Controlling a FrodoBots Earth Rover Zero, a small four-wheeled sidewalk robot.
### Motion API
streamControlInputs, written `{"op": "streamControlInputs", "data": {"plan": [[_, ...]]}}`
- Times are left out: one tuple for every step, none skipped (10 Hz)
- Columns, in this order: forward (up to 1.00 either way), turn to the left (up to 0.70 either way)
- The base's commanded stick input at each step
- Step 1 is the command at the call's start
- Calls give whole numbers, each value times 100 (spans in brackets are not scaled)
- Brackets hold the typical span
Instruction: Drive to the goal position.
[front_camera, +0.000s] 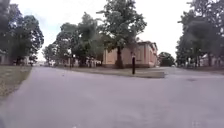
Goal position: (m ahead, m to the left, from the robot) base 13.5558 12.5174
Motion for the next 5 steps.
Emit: {"op": "streamControlInputs", "data": {"plan": [[85,34],[85,34],[85,34],[85,34],[85,34]]}}
